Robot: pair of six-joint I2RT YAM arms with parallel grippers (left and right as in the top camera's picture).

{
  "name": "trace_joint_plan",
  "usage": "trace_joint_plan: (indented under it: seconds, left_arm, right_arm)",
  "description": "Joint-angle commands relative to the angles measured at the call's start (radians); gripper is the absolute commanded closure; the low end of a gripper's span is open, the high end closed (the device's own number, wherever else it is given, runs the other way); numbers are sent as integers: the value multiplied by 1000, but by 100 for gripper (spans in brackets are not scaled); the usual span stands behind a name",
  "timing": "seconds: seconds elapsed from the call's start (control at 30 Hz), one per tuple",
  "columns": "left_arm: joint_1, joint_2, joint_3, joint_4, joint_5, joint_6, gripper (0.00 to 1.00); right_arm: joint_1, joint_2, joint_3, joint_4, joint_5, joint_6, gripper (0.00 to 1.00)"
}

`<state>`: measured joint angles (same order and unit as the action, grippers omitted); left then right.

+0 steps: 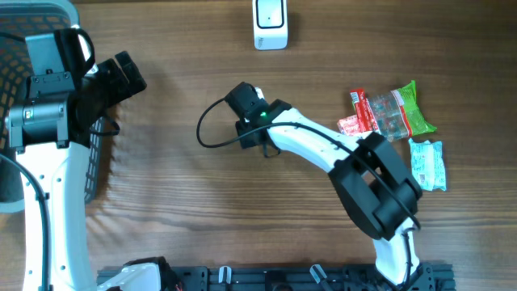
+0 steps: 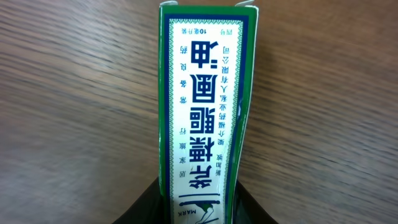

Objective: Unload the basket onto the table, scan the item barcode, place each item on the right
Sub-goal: 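Raise the green mint box up to the white scanner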

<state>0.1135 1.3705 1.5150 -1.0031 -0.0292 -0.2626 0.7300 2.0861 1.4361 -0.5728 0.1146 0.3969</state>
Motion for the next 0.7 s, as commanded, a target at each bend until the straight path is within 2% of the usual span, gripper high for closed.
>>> trace_joint_plan:
  seconds: [0.0,0.1,0.3,0.4,0.53,0.57,0.67]
  left_arm:
    - [4,-7,10,3,-6,20,0]
    - [4,-7,10,3,-6,20,0]
    - [4,-7,10,3,-6,20,0]
    - [4,-7,10,3,-6,20,0]
    - [4,-7,10,3,-6,20,0]
    - [4,-7,10,3,-6,20,0]
    - [4,-7,10,3,-6,20,0]
  right_arm:
    - [-6,-141,37,-14,-48,-28,70]
    - [-23,-220,37,-23,-120,-32,70]
    - [-137,-365,79,-47,-497,-29,74]
    - [-208,-373,198,-144,-665,-27,76]
    - [-248,-359,426,-288,-667,1,75]
    - [-258,-353,476,-295,-686,10,71]
    - [-301,-322,570,-259,-775,56,70]
